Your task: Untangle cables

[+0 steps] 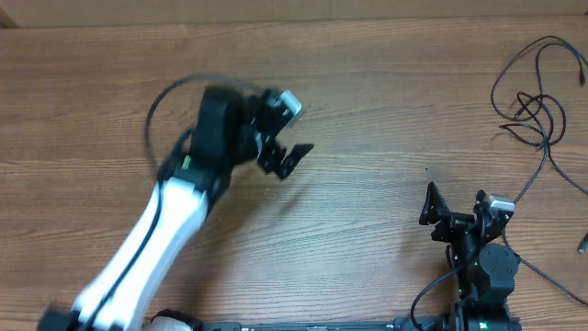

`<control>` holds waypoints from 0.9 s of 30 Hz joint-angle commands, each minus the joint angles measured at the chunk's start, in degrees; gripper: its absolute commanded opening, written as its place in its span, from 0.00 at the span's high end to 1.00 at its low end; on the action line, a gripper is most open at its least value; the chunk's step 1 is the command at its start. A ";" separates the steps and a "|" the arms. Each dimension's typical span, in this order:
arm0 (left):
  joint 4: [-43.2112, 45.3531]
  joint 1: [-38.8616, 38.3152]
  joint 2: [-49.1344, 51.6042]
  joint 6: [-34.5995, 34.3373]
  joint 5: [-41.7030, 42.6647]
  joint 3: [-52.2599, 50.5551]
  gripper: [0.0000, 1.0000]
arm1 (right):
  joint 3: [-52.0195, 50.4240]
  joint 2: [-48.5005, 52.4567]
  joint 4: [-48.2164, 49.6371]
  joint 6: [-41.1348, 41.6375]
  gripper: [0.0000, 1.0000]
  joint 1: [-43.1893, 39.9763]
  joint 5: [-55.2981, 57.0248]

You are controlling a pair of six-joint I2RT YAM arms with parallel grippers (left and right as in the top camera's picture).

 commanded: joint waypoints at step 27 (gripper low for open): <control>10.36 13.29 -67.54 -14.88 -23.67 -58.31 0.00 | -0.59 0.07 0.35 0.42 0.00 -0.37 -0.26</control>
